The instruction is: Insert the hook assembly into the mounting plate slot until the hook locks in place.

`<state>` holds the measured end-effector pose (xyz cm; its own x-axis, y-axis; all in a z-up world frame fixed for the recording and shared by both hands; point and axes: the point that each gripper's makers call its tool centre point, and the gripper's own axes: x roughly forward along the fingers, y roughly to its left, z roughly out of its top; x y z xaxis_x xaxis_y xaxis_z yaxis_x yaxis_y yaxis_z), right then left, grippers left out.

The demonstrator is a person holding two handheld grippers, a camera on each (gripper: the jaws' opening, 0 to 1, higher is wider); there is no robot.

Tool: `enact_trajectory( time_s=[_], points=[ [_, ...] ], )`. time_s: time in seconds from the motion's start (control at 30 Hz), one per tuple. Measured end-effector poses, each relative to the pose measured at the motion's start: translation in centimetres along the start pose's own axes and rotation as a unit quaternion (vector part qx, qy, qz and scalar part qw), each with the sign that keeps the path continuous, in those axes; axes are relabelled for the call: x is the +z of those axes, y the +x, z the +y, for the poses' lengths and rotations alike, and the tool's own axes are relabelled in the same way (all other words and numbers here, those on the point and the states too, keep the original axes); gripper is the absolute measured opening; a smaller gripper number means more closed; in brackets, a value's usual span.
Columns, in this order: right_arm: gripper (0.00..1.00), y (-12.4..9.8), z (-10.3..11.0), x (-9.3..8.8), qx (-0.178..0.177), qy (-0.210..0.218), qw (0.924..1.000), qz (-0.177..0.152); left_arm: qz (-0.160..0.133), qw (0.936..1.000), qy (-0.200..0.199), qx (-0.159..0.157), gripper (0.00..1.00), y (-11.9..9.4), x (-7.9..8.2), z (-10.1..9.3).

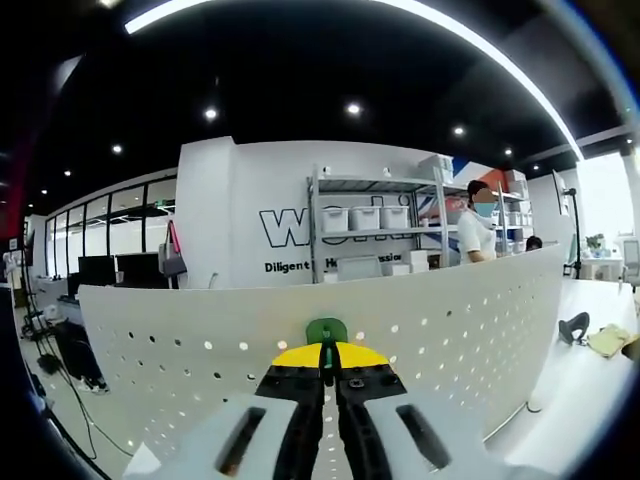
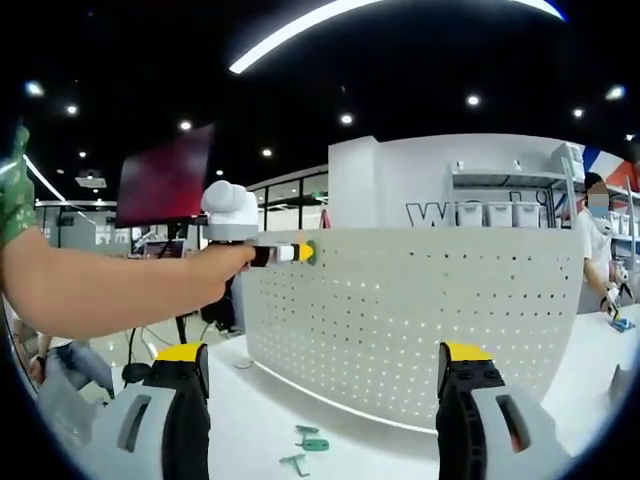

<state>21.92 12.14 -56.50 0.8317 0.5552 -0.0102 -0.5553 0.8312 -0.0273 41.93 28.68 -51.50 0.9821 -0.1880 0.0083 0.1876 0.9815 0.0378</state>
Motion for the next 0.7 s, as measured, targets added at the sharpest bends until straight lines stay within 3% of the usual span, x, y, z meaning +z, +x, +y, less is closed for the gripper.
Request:
enact_trajectory(
  time_s=[0.7],
  points=[
    [0.97,-0.26,-0.08,0.13,-0.002,-0.004,1.0,0.001,0.004,1.0,0.005,0.002,0.02,-0.08,-0.47,0.01]
  ],
)
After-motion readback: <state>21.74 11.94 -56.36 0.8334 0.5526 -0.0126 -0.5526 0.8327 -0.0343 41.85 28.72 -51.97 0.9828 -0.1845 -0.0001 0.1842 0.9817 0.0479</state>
